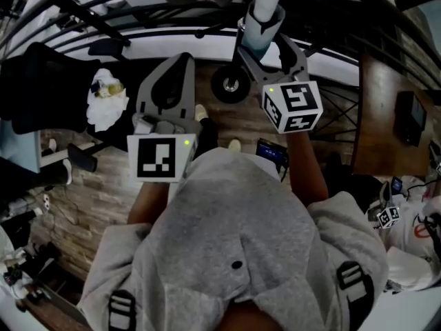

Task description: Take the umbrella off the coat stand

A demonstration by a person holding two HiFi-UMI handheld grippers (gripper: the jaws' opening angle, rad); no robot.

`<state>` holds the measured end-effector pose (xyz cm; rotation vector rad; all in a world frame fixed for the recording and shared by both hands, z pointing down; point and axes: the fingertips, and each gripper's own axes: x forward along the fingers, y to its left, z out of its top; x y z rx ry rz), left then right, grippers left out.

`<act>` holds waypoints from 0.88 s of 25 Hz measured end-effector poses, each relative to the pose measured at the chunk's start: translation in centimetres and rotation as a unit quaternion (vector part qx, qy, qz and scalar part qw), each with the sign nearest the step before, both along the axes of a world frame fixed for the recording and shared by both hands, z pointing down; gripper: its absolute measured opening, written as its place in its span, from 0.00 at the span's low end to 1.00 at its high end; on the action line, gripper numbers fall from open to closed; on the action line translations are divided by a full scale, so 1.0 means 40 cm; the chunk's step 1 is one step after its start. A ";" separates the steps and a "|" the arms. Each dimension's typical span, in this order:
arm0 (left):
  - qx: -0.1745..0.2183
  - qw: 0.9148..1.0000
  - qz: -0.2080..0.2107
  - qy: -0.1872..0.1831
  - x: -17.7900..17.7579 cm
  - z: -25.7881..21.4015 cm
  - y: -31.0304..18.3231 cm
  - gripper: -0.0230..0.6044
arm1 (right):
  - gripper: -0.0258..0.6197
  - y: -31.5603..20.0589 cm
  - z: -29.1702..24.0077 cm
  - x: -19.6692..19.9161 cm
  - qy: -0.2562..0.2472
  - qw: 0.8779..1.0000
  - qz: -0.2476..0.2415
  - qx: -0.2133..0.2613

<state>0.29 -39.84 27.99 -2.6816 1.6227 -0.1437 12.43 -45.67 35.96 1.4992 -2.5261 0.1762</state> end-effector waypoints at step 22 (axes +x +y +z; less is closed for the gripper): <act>-0.003 1.000 -0.010 -0.003 -0.055 -0.009 -0.027 0.05 | 0.47 -0.072 0.042 -0.025 0.029 1.000 0.000 -0.003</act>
